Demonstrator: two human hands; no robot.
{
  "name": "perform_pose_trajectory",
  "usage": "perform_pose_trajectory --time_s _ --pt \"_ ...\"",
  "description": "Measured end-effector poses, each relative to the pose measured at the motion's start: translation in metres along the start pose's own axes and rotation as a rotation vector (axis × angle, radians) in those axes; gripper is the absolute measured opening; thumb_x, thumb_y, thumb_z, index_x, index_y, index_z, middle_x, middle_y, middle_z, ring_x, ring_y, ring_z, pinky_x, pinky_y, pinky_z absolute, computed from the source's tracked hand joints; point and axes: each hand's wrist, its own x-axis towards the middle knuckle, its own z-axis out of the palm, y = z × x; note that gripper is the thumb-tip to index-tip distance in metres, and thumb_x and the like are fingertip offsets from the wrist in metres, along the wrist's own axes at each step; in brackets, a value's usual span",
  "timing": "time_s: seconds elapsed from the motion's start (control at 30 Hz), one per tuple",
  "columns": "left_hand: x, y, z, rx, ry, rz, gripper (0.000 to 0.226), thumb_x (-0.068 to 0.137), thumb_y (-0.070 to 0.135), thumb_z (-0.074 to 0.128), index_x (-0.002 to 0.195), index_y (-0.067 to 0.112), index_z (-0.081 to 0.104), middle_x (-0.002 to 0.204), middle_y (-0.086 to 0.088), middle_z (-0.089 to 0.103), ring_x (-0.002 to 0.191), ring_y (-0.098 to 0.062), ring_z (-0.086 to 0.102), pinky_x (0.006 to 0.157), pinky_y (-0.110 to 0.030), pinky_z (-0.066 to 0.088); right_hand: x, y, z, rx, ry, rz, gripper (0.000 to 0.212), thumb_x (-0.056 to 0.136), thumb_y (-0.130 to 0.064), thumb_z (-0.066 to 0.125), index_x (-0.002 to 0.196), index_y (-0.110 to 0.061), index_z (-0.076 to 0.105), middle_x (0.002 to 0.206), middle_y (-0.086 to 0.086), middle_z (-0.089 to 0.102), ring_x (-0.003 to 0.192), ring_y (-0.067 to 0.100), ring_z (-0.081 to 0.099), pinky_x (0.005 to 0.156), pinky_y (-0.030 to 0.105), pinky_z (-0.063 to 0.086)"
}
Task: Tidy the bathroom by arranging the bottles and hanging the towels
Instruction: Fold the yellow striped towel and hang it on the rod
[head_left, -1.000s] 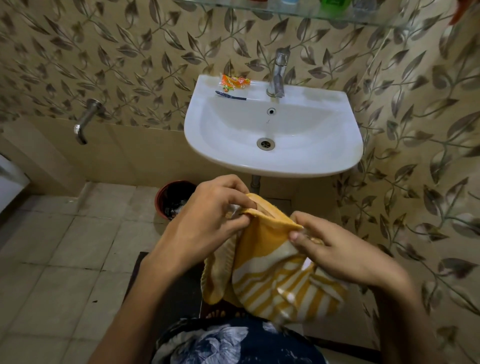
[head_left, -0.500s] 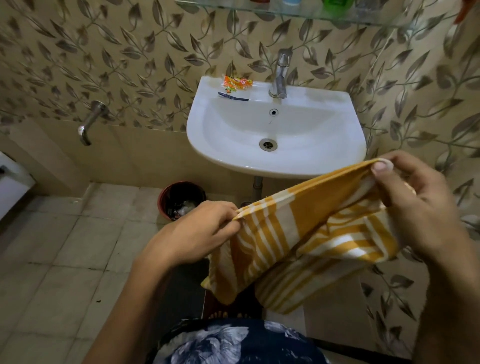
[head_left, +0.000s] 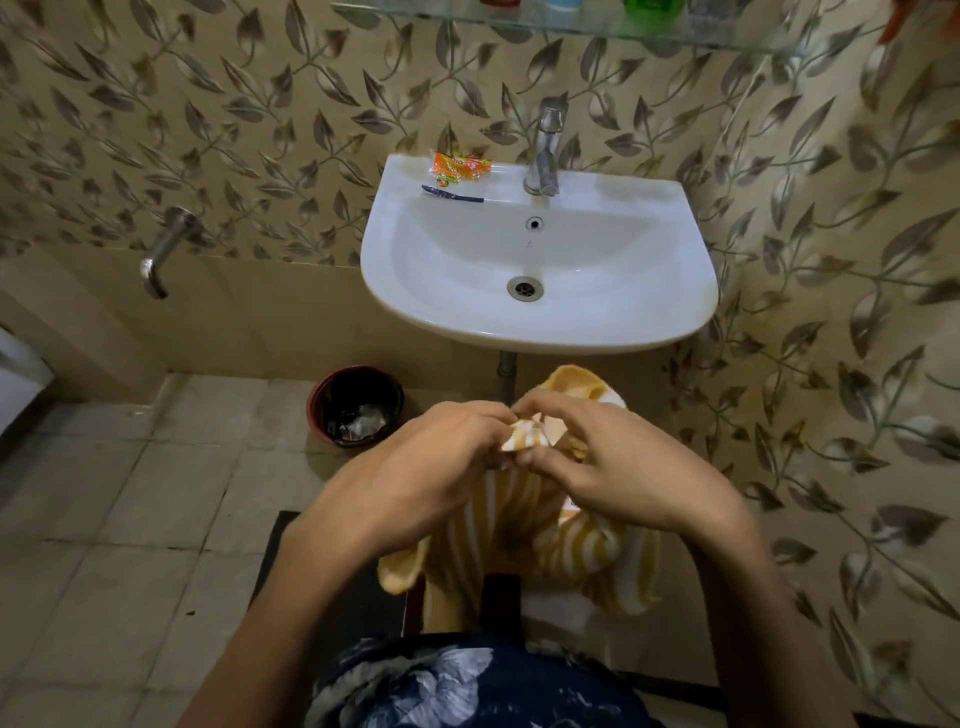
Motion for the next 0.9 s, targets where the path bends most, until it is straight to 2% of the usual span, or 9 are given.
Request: perform_pose_trajectory --time_s 0.13,0.23,0.4,0.57,0.63,0.7,0.77,0.83,0.9 --pt "-0.002 0.004 0.001 -0.049 -0.026 0.004 0.015 0.092 0.014 0.053 0.087 0.006 0.065 0.094 0.001 0.062 0.084 -0.014 0.058 0.073 -0.041 0.046 0.0 0.003 -0.001 -0.046 0.055 -0.018 0.007 0.093 -0.036 0.048 0.09 -0.037 0.055 0.079 -0.016 0.056 0.069 0.0 0.05 0.06 0.015 0.035" --pt "-0.005 0.004 -0.005 -0.1 -0.033 -0.052 0.017 0.091 0.024 0.056 0.086 0.013 0.068 0.086 0.004 0.061 0.079 -0.012 0.057 0.072 -0.038 0.047 0.0 0.005 -0.003 -0.051 0.111 0.022 0.023 0.093 -0.036 0.049 0.071 -0.037 0.044 0.066 -0.015 0.05 0.065 0.003 0.045 0.057 0.014 0.032" --pt "-0.012 -0.002 -0.017 -0.18 -0.119 -0.156 0.023 0.09 0.025 0.054 0.079 0.006 0.063 0.08 -0.006 0.06 0.075 -0.021 0.057 0.072 -0.049 0.046 -0.005 0.008 -0.01 0.152 0.113 0.038 0.023 0.092 -0.037 0.047 0.072 -0.027 0.052 0.071 -0.008 0.061 0.073 0.011 0.058 0.069 0.038 0.047" --pt "-0.015 -0.004 -0.019 -0.15 -0.27 -0.258 0.035 0.096 0.03 0.04 0.093 0.001 0.059 0.096 -0.009 0.058 0.087 -0.024 0.056 0.082 -0.048 0.045 -0.011 0.018 -0.025 0.275 0.123 -0.004 0.042 0.095 -0.042 0.043 0.072 -0.01 0.056 0.072 0.013 0.059 0.071 0.029 0.057 0.07 0.049 0.046" --pt "-0.015 -0.004 -0.017 -0.103 -0.301 -0.292 0.031 0.095 0.026 0.041 0.094 -0.001 0.057 0.098 -0.007 0.055 0.089 -0.022 0.054 0.084 -0.045 0.044 -0.013 0.024 -0.029 0.323 0.131 -0.003 0.044 0.095 -0.039 0.045 0.07 -0.004 0.054 0.063 0.01 0.052 0.062 0.026 0.05 0.063 0.042 0.043" --pt "-0.015 -0.008 -0.016 -0.067 -0.299 -0.331 0.022 0.095 0.02 0.043 0.094 0.002 0.057 0.1 -0.006 0.055 0.092 -0.021 0.054 0.086 -0.044 0.045 -0.015 0.028 -0.033 0.35 0.151 -0.003 0.045 0.093 -0.042 0.046 0.063 -0.009 0.05 0.055 -0.004 0.044 0.053 0.007 0.042 0.056 0.024 0.035" --pt "-0.016 -0.012 -0.015 -0.042 -0.266 -0.358 0.018 0.095 0.016 0.045 0.095 0.004 0.058 0.1 -0.007 0.058 0.093 -0.022 0.056 0.087 -0.045 0.046 -0.018 0.032 -0.036 0.358 0.167 0.007 0.045 0.093 -0.043 0.046 0.059 -0.013 0.048 0.053 -0.009 0.044 0.052 0.001 0.041 0.053 0.015 0.032" --pt "-0.017 -0.014 -0.015 -0.071 -0.218 -0.381 0.018 0.095 0.012 0.045 0.095 0.004 0.061 0.098 -0.008 0.062 0.092 -0.022 0.059 0.084 -0.046 0.048 -0.022 0.038 -0.038 0.335 0.154 0.021 0.044 0.092 -0.046 0.045 0.061 -0.014 0.05 0.056 -0.008 0.048 0.054 0.001 0.045 0.055 0.015 0.035" --pt "-0.018 -0.013 -0.015 -0.095 -0.18 -0.389 0.019 0.094 0.01 0.046 0.092 0.006 0.065 0.093 -0.007 0.066 0.087 -0.021 0.063 0.08 -0.046 0.052 -0.026 0.044 -0.039 0.294 0.093 0.078 0.046 0.091 -0.051 0.044 0.066 -0.015 0.056 0.063 -0.004 0.052 0.063 0.007 0.052 0.065 0.027 0.042"
